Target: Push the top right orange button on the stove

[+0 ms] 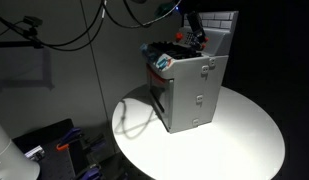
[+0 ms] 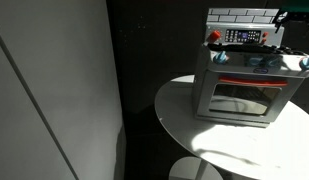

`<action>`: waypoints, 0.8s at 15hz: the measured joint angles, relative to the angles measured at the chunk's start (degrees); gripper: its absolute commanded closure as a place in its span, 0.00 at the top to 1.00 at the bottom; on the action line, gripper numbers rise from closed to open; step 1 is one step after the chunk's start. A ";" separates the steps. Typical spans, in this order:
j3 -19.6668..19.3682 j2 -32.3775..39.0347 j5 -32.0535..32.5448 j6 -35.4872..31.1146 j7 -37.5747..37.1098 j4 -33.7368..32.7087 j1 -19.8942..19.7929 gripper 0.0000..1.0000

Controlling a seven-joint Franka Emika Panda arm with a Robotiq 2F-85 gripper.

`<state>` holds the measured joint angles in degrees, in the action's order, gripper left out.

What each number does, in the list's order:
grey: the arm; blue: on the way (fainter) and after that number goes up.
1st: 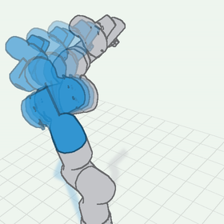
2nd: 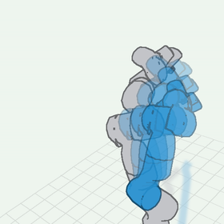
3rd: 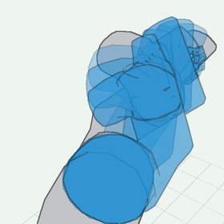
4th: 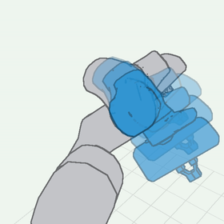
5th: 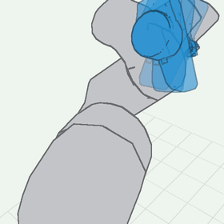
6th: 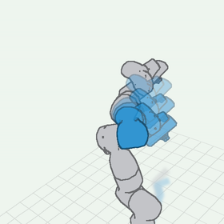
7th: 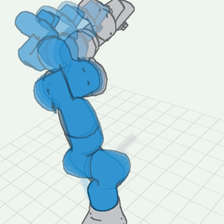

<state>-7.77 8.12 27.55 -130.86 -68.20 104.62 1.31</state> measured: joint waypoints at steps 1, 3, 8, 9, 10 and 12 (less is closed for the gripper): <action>0.04 -1.38 0.00 0.04 0.71 1.79 0.00 1.00; 0.24 -4.16 -0.02 0.16 2.39 5.44 -0.02 1.00; 1.22 -12.20 -1.77 0.50 9.62 14.57 -0.90 1.00; 1.50 -13.97 -2.71 0.73 11.63 16.27 -1.28 1.00; 1.69 -15.77 -3.86 1.04 13.85 17.89 -1.61 1.00; 1.97 -19.29 -6.68 2.38 18.69 20.75 -2.24 1.00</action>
<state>-5.80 -11.17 20.87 -128.48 -49.51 125.38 -0.93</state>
